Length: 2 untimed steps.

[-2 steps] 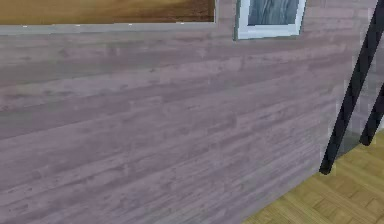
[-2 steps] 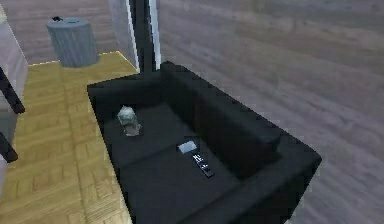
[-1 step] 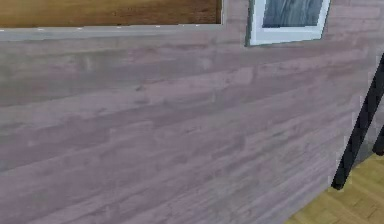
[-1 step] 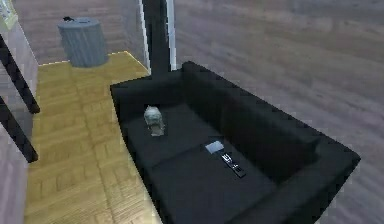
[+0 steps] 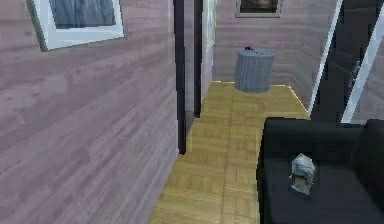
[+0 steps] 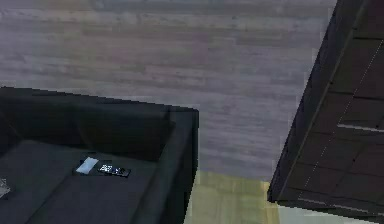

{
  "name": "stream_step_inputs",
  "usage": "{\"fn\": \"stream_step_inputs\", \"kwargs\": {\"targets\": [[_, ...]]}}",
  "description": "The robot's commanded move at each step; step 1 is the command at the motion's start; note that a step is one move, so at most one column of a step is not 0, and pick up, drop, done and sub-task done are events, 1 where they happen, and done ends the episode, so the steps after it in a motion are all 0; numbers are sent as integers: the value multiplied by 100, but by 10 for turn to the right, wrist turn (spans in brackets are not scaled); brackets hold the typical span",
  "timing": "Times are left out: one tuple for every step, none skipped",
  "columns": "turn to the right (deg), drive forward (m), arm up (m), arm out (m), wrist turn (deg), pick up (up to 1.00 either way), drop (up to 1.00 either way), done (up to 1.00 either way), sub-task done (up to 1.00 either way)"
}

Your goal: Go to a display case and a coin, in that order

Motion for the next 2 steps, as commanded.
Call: {"fn": "stream_step_inputs", "kwargs": {"targets": [[120,0,0,0,0,0,0,0,0],[0,100,0,0,0,0,0,0,0]]}}
